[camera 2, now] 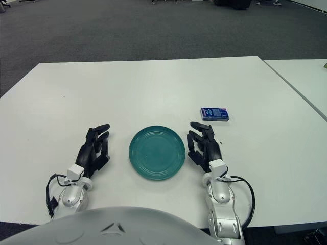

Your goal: Put the gum into the plate.

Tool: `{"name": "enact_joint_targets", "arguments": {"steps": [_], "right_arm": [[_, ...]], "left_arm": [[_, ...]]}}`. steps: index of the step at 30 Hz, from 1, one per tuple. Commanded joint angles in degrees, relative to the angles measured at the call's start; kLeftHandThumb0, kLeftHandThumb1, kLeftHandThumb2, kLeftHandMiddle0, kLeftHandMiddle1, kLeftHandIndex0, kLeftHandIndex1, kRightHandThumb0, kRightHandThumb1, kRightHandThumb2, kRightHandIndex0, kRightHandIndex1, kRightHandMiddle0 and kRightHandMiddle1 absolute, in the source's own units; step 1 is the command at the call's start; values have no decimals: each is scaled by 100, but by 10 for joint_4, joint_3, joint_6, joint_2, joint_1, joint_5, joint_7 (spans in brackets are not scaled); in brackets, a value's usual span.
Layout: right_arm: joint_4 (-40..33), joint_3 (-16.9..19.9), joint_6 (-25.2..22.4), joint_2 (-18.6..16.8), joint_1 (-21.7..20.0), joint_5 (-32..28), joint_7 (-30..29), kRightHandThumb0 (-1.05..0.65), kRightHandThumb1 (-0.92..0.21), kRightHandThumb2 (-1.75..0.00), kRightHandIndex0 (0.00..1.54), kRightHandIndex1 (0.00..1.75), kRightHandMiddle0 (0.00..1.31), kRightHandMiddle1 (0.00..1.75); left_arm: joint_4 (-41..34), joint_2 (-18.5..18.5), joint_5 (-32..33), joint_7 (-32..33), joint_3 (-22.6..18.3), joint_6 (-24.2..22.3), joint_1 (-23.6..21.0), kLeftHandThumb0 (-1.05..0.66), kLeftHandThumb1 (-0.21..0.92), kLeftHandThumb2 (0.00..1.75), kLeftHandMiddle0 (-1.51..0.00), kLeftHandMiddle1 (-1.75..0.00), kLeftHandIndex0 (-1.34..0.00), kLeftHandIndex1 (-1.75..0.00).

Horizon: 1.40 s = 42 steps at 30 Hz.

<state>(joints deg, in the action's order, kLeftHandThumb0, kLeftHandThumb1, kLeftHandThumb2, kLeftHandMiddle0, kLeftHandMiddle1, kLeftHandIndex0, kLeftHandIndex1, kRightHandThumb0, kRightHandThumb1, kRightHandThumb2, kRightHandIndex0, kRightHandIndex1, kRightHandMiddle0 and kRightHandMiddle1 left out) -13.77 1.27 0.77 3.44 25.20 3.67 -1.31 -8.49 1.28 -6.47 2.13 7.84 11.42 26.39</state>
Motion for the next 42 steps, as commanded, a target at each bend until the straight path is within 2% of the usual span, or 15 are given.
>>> {"name": "enact_joint_targets", "arguments": {"steps": [1, 28, 32, 37, 42], "right_arm": [[13, 3, -24, 0, 9, 2, 0, -63, -92, -64, 35, 34, 0, 105], [-3, 8, -37, 2, -2, 0, 0, -63, -92, -64, 36, 35, 2, 106], [-20, 21, -26, 22, -42, 25, -10, -64, -92, -63, 36, 34, 0, 105], [10, 47, 60, 108, -91, 158, -63, -72, -92, -62, 36, 34, 0, 105], [55, 56, 103, 169, -141, 244, -114, -78, -92, -61, 35, 33, 0, 106]], "left_arm": [[8, -5, -1, 0, -3, -5, -5, -78, 92, 80, -26, -57, 0, -109], [10, -3, 0, 0, -4, -3, -6, -78, 92, 81, -25, -57, 0, -110], [13, -3, 0, 0, -3, -2, -7, -78, 92, 81, -26, -57, 0, -110], [19, -3, -4, 1, -2, 5, -8, -79, 92, 82, -26, -58, 0, -110], [17, -2, -4, 0, 0, 3, -7, -78, 92, 82, -26, -57, -1, -111]]}}
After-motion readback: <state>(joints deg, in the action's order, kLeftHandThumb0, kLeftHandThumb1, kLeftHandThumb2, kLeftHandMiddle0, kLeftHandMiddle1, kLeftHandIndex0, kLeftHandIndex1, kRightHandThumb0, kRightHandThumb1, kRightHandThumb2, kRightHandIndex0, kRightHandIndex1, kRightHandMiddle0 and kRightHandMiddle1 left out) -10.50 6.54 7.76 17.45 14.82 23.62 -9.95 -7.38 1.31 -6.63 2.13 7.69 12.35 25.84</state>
